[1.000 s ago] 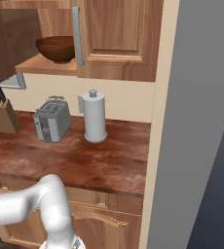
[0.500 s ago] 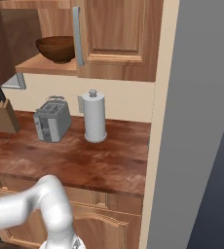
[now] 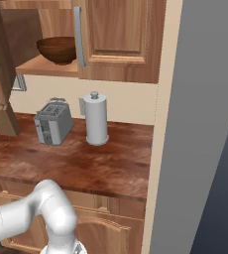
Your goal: Open the cabinet. Pick the bowls from the counter and place them in the cabinet. Then close the cabinet.
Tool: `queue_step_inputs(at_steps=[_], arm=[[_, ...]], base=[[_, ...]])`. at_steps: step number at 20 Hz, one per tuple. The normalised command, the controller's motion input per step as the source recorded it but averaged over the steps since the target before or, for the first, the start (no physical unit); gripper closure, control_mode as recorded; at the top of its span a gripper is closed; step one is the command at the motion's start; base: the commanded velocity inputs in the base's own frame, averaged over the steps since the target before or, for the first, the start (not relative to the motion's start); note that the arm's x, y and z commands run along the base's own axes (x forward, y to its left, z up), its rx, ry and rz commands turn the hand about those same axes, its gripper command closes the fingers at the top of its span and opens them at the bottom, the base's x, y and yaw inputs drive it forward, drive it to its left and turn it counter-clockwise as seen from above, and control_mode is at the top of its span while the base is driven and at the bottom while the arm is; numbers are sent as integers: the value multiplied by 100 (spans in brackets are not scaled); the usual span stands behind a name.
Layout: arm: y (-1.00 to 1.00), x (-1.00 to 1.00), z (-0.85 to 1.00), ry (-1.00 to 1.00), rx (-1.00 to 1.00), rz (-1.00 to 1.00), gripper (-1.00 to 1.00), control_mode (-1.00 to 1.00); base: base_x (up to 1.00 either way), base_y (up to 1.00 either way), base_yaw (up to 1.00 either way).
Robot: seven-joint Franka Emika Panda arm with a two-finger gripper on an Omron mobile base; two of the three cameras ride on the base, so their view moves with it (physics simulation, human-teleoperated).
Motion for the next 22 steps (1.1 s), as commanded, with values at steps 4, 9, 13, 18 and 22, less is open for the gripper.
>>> queue_step_inputs(at_steps=[4,9,13,18,22], arm=[[-59,65,-12,-15,2,3,-100,-100],[-55,81,-11,-11,2,5,-100,-100],[-52,100,-6,0,6,4,-100,-100],[-50,100,-2,0,5,5,-100,-100],[-45,100,-3,0,8,7,-100,-100]], base=[[0,0,0],[0,0,0],[0,0,0],[0,0,0],[0,0,0]])
